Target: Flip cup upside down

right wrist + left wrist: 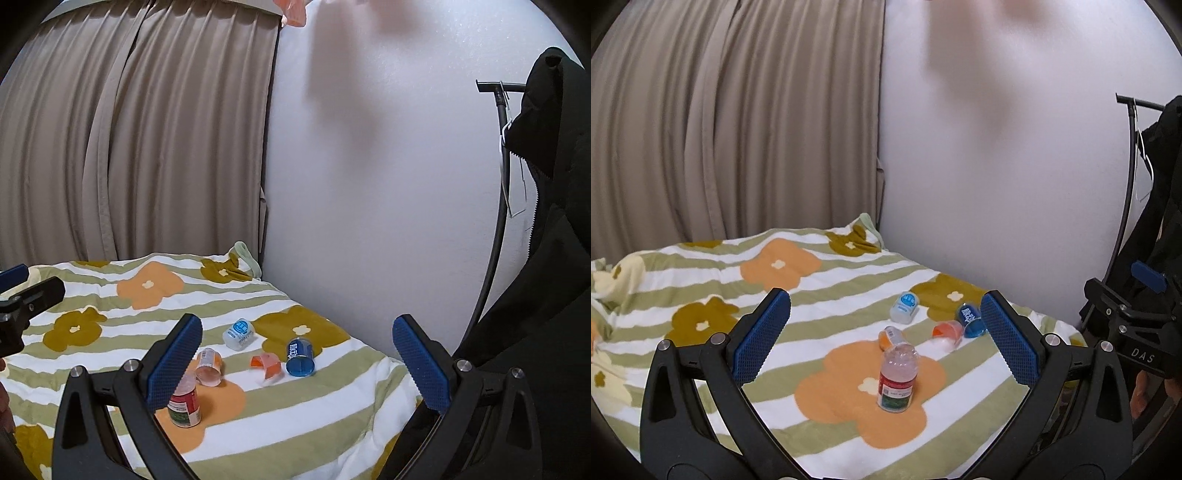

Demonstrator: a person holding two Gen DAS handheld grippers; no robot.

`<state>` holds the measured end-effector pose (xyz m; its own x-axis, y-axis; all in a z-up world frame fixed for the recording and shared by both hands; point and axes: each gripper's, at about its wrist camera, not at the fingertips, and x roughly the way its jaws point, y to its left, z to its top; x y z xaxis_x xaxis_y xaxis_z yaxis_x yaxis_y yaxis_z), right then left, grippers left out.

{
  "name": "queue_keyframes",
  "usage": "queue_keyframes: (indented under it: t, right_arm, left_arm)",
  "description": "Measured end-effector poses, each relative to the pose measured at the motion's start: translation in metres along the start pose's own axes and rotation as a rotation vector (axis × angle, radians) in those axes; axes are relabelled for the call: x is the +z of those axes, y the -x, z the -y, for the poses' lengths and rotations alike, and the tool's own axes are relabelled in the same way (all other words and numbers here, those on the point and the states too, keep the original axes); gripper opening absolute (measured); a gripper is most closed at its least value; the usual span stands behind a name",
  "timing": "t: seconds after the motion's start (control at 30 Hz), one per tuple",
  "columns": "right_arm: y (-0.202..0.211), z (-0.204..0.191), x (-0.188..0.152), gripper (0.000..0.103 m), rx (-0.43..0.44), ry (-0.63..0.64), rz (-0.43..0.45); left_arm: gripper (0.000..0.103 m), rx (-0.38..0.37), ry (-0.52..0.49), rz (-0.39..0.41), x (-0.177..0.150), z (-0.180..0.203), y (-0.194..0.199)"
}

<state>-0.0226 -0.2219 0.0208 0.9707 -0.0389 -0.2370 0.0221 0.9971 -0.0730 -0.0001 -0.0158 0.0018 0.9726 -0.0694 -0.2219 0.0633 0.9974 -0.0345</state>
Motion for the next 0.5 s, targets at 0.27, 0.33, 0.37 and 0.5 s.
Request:
queue_keyframes:
  t: [0.27, 0.33, 0.37, 0.5]
  right_arm:
    - [0.0047, -0.0002, 0.0014, 0.103, 0.002, -0.009, 0.008]
    - [0.0055, -0.0009, 0.0017, 0.103, 0.003, -0.011, 0.007]
    - [0.0057, -0.0009, 0.0018, 0.103, 0.002, -0.01, 0.007]
    - [0.0079, 0.0001, 0.0025, 0.103, -0.004, -0.01, 0.008]
  left_arm:
    - [0.102, -0.009, -0.002, 0.021, 0.0019, 0.003, 0.0057]
    - [0.102, -0.009, -0.006, 0.024, 0.0029, 0.0046, 0.0073]
    - [0.102, -0.01, -0.007, 0.025, 0.0031, 0.0047, 0.0074]
    - [0.102, -0.021, -0.008, 0.034, 0.0033, 0.0072, 0.0113]
